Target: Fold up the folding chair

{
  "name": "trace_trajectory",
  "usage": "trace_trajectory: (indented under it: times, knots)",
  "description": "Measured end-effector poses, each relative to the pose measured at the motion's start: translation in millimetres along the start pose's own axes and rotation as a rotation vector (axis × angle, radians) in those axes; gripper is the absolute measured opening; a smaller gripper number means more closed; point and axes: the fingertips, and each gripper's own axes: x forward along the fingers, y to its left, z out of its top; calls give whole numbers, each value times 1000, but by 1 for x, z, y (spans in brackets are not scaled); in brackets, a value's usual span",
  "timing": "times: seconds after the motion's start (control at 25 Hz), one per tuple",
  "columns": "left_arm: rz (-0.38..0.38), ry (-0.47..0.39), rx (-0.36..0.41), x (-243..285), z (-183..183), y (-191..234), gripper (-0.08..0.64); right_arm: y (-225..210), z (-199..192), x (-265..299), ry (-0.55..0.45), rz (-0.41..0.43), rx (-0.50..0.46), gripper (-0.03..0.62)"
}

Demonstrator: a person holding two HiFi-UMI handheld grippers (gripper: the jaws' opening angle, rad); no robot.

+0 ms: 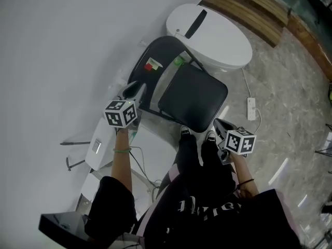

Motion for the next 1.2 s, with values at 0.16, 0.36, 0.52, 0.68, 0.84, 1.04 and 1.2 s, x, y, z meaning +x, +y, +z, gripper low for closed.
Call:
trace_trajectory:
  times: [0.16, 0.36, 0.52, 0.68, 0.84, 1.04, 1.2]
  knots:
    - [34, 72, 60, 26, 5, 62, 121, -8, 0, 27, -10, -4, 20, 14]
    - [29, 154, 111, 57, -2, 104, 145, -33, -21, 60, 55, -16, 2, 15]
    - [-16, 238, 127, 84, -22, 113, 152, -64, -29, 87, 56, -33, 35, 15]
    - [-26, 278, 134, 102, -36, 118, 153, -95, -37, 114, 73, -43, 75, 71]
    - [-54, 284, 119, 111, -41, 121, 153, -131, -52, 141, 99, -63, 100, 166]
    - [-77, 288, 107, 113, -44, 119, 153, -195, -92, 166, 125, -150, 100, 241]
    - [-105, 278, 80, 118, -40, 119, 152, -247, -121, 186, 160, -218, 130, 290]
